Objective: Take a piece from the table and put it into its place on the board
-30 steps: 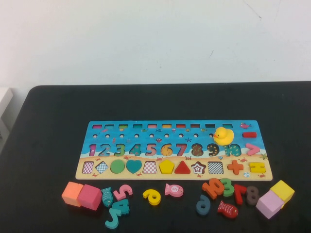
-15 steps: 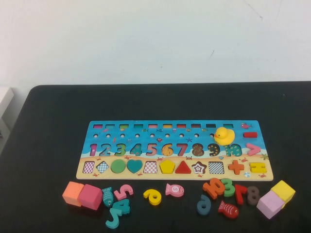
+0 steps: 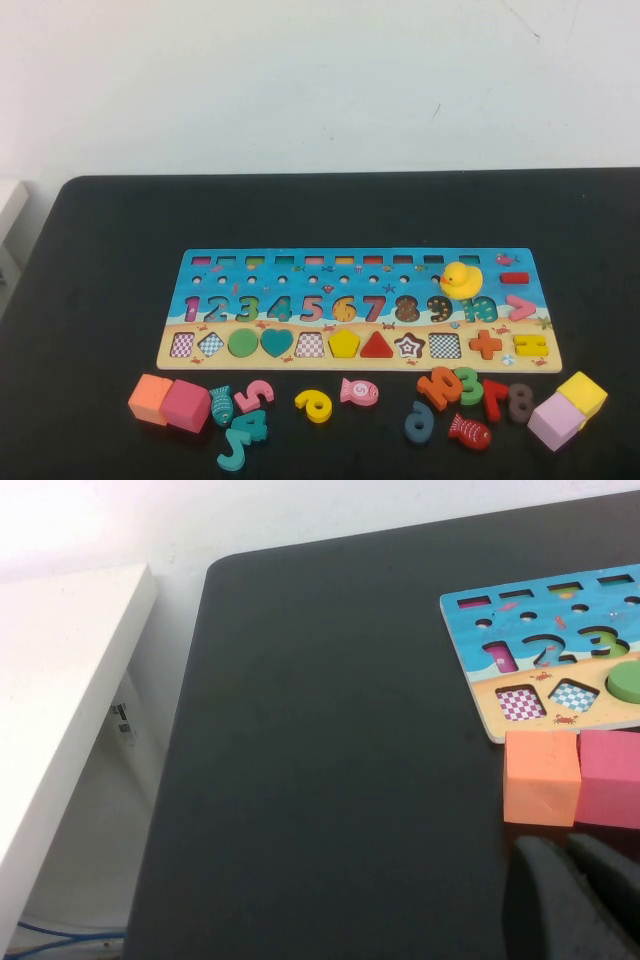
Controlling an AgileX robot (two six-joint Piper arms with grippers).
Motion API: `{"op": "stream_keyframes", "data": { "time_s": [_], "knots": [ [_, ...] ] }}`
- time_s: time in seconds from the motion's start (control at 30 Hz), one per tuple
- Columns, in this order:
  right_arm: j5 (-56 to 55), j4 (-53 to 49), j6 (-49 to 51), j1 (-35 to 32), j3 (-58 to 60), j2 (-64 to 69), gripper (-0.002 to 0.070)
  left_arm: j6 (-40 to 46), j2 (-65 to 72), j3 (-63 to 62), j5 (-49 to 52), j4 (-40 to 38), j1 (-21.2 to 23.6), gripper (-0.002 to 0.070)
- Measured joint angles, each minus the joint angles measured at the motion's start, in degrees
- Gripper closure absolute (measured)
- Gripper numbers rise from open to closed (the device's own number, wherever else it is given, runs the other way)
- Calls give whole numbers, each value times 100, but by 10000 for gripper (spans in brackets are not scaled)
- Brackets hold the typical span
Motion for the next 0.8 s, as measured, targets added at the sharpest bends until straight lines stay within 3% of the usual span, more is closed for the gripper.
{"op": "stream_keyframes", "data": {
  "time_s": [0.8],
  "knots": [
    [103, -27, 59, 0, -22, 0, 657, 11, 0, 0, 0, 0, 0, 676]
  ]
}}
